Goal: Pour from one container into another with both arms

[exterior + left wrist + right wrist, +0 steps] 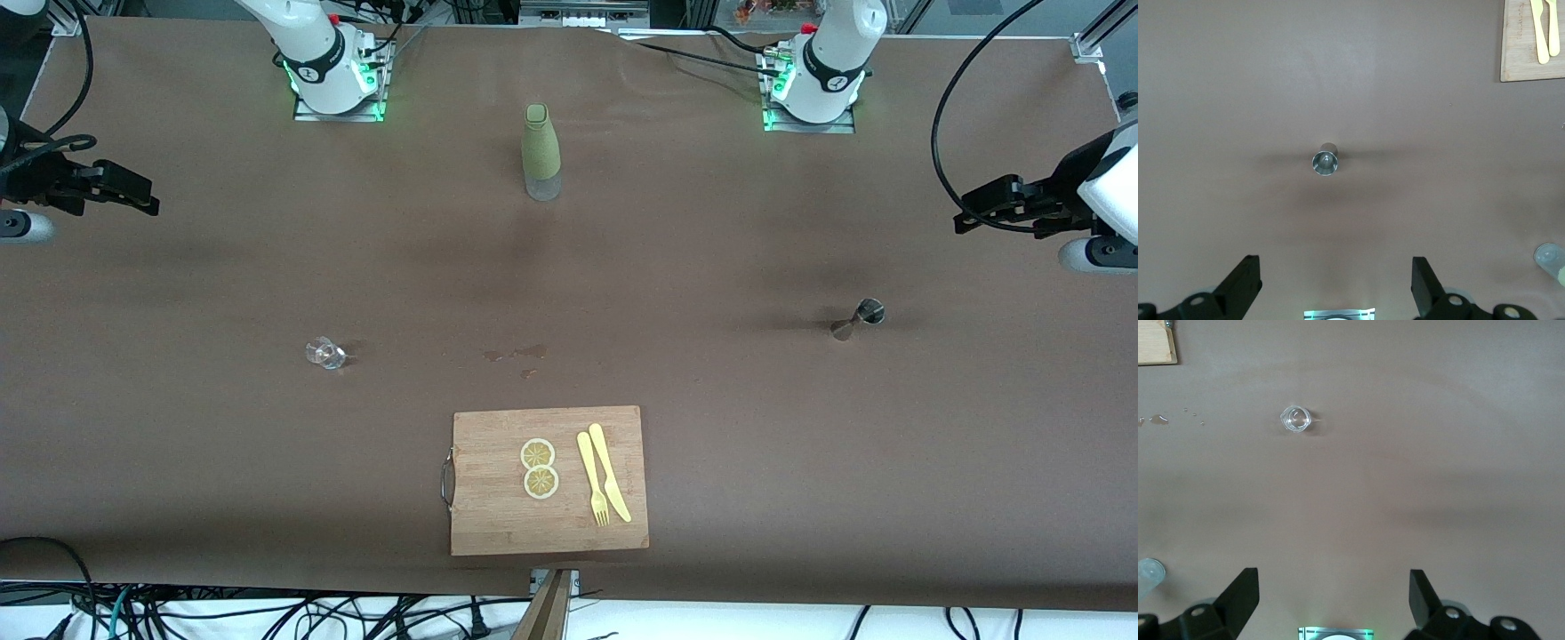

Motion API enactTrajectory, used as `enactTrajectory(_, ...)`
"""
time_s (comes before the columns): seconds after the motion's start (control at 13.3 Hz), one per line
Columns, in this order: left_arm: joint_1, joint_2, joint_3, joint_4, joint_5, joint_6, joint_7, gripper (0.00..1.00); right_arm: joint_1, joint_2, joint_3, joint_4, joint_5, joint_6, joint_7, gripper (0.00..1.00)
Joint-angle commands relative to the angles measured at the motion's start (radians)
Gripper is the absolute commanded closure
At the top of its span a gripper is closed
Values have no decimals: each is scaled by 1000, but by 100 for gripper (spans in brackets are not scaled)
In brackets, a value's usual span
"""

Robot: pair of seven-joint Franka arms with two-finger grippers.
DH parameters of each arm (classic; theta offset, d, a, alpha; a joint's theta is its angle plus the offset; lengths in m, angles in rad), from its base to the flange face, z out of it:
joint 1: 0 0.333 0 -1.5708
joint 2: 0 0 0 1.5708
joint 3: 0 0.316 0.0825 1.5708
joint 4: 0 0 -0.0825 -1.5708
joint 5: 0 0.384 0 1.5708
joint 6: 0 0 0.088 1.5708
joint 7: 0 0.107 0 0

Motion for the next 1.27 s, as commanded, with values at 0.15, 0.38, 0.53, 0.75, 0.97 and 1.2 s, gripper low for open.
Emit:
enactTrajectory(0.15, 0, 8, -3, 18, 5, 2, 19, 0, 2, 4, 0, 12, -2, -16, -4, 0)
enactTrajectory(0.38, 5, 8, -2, 15, -10, -1, 20, 0, 1, 22, -1, 11, 0, -16, -13, 0)
enactTrajectory(0.53, 34, 46, 6, 13, -70, -1, 40, 0, 2, 30, 0, 12, 4, -19, -13, 0)
enactTrajectory(0.75, 61, 60, 49, -7, -71, -4, 315, 0, 4, 42, 2, 9, 7, -24, -86, 0)
enactTrajectory(0.97, 115, 95, 102, -28, -122, -7, 558, 0, -13, 94, -4, 4, 87, -24, -337, 0)
enactTrajectory(1.2, 150, 147, 194, -73, -231, -7, 854, 0, -60, 138, -9, -2, 151, -24, -658, 0)
